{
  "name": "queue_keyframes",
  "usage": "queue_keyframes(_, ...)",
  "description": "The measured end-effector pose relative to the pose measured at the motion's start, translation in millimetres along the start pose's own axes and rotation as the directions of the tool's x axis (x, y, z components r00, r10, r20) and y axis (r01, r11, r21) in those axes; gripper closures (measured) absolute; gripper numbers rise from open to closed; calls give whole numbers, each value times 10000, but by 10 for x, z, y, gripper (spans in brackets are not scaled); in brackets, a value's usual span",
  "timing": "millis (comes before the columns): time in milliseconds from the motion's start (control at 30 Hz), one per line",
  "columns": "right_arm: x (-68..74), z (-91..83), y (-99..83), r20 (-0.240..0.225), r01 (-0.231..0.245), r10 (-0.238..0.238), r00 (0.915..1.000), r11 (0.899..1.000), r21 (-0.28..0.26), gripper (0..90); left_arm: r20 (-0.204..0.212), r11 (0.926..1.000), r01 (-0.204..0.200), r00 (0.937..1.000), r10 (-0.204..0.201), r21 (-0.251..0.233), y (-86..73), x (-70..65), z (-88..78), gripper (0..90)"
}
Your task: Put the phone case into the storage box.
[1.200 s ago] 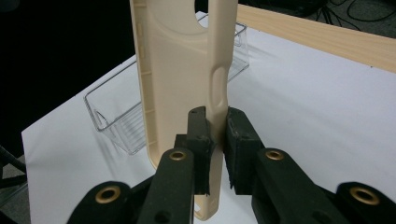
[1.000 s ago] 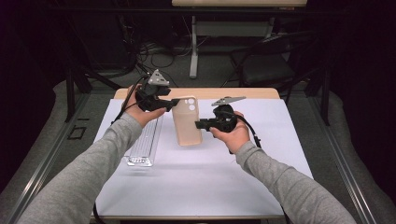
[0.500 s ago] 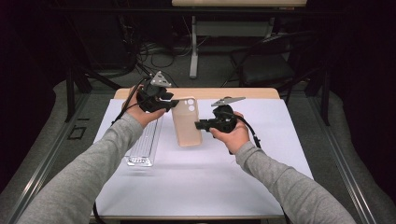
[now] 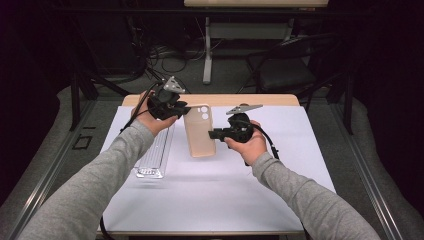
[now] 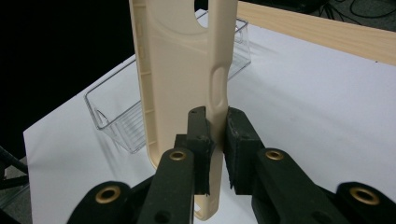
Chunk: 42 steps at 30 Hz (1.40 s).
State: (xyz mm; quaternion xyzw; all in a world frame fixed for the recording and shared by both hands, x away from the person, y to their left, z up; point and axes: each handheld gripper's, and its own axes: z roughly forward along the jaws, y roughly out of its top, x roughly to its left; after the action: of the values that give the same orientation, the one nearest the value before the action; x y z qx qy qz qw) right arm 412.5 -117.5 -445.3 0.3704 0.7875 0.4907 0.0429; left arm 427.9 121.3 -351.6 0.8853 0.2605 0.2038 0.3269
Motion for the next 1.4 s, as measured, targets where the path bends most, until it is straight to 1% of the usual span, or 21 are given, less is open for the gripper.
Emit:
queue_keyframes(100,-3,-2,-4,-3,4,-4,10000,10000,10,814,-79,10000,-11,10000,11,71,2,-6,6,780)
queue_keyframes(267,-1,-3,-9,-41,-27,27,10000,10000,-1,814,-93,9999,-22,10000,23,115,4,-6,7,787)
queue_keyframes(467,-4,20,-32,-73,-25,25,10000,10000,-21,814,-147,9995,-200,9997,204,261,1,-17,19,790)
queue_keyframes(667,-1,25,-31,-102,-37,37,9999,10000,-24,814,-151,9990,-341,9993,346,301,1,-19,10,792)
queue_keyframes(900,3,8,-27,-69,-3,3,10000,10000,21,813,-184,9989,-323,9993,329,350,-1,-34,-3,795)
queue_keyframes(1400,-4,9,-25,-93,-83,84,9999,9999,114,808,-138,9984,-274,9995,281,487,9,-49,-2,797)
